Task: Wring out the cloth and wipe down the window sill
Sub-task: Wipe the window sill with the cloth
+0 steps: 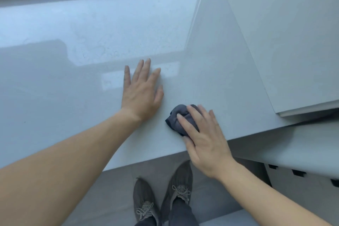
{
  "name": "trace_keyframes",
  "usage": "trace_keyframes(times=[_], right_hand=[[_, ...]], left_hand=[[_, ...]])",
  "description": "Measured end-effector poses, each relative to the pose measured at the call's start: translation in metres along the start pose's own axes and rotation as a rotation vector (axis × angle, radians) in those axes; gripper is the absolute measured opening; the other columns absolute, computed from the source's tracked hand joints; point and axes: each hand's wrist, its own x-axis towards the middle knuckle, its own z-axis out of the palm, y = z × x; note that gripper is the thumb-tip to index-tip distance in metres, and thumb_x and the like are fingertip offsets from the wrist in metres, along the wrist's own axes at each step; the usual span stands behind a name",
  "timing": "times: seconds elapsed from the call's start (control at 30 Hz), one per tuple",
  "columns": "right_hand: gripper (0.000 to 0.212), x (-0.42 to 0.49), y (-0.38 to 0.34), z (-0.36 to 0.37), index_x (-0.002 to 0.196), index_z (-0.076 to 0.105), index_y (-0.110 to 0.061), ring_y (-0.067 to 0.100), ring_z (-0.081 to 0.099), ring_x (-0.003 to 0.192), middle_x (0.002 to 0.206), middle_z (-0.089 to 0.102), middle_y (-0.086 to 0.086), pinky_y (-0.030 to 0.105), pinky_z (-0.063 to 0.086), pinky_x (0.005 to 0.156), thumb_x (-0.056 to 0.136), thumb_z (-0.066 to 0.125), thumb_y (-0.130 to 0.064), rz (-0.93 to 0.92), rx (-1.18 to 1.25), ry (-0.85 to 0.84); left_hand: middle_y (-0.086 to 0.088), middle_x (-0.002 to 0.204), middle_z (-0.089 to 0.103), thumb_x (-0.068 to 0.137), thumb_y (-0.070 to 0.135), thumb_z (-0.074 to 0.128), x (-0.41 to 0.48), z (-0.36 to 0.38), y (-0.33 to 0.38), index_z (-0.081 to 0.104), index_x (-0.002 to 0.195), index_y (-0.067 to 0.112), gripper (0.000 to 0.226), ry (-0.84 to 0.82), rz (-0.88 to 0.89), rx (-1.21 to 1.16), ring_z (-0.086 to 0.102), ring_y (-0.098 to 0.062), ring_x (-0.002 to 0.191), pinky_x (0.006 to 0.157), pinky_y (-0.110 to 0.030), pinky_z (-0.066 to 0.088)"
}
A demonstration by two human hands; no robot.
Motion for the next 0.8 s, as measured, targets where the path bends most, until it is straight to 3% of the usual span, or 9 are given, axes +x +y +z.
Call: trace_keyframes(times=[0.07,0.2,0.27,0.47,0.57,0.67,0.73,0.8], right_hand=[[0.056,0.002,0.024,-0.009,0.148,0.04,-0.026,0.035,0.024,0.148,0.159,0.029,0.005,0.059,0.015,0.121,0.093,0.047,-0.028,-0.067,-0.036,-0.03],[0.056,0.028,0.073,-0.031,0.15,0.039,-0.015,0.039,0.025,0.146,0.158,0.029,0.014,0.062,0.022,0.115,0.095,0.05,-0.02,0.314,-0.047,0.098],[0.057,0.028,0.07,-0.031,0.152,0.034,-0.014,0.04,0.021,0.146,0.159,0.025,0.015,0.061,0.021,0.117,0.096,0.047,-0.022,0.397,-0.037,0.147],[0.057,0.002,0.072,-0.026,0.151,0.034,-0.023,0.036,0.019,0.15,0.16,0.026,0.008,0.06,0.017,0.12,0.095,0.043,-0.028,0.0,-0.053,-0.028],[0.056,0.05,0.106,-0.042,0.152,0.035,-0.016,0.039,0.02,0.148,0.16,0.025,0.012,0.061,0.02,0.118,0.096,0.044,-0.021,0.251,-0.056,0.064],[0.059,0.106,0.105,-0.045,0.155,0.027,-0.015,0.041,0.012,0.149,0.163,0.015,0.014,0.057,0.012,0.121,0.099,0.043,-0.026,0.486,-0.017,0.138],[0.061,0.118,0.085,-0.035,0.156,0.024,-0.018,0.041,0.011,0.149,0.163,0.014,0.014,0.055,0.01,0.122,0.099,0.042,-0.029,0.412,-0.035,0.131],[0.061,0.116,0.072,-0.028,0.156,0.024,-0.021,0.038,0.012,0.15,0.164,0.015,0.01,0.053,0.009,0.123,0.098,0.04,-0.03,0.225,-0.055,0.064]], left_hand=[[-0.006,0.167,0.004,0.099,0.042,0.032,0.001,0.008,0.012,0.024,0.155,0.022,0.06,-0.036,-0.061,-0.02,-0.005,-0.02,0.153,0.121,-0.051,-0.011],[-0.005,0.167,0.0,0.095,0.049,0.022,0.001,0.015,0.015,0.016,0.156,0.024,0.066,-0.057,-0.109,0.041,-0.009,-0.019,0.153,0.121,-0.05,-0.011],[-0.005,0.167,0.0,0.094,0.05,0.02,0.0,0.014,0.015,0.017,0.156,0.024,0.067,-0.062,-0.106,0.039,-0.009,-0.018,0.153,0.121,-0.049,-0.01],[-0.004,0.167,0.005,0.093,0.051,0.023,0.001,0.01,0.018,0.021,0.155,0.025,0.067,-0.068,-0.125,0.019,-0.007,-0.017,0.153,0.122,-0.048,-0.009],[-0.006,0.163,0.02,0.09,0.051,0.031,0.004,0.007,0.02,0.036,0.147,0.024,0.063,-0.043,-0.144,0.033,0.008,-0.022,0.152,0.122,-0.049,-0.002],[-0.006,0.138,0.045,0.087,0.048,0.04,0.024,0.002,0.021,0.055,0.121,0.018,0.048,0.051,-0.175,0.052,0.036,-0.03,0.134,0.119,-0.054,0.012],[-0.005,0.138,0.043,0.088,0.046,0.04,0.036,0.002,0.019,0.053,0.123,0.018,0.047,0.048,-0.21,0.023,0.035,-0.03,0.135,0.12,-0.052,0.007],[-0.006,0.158,0.027,0.093,0.046,0.036,0.039,0.005,0.017,0.04,0.142,0.021,0.055,0.012,-0.215,0.027,0.016,-0.024,0.15,0.122,-0.05,-0.006]])
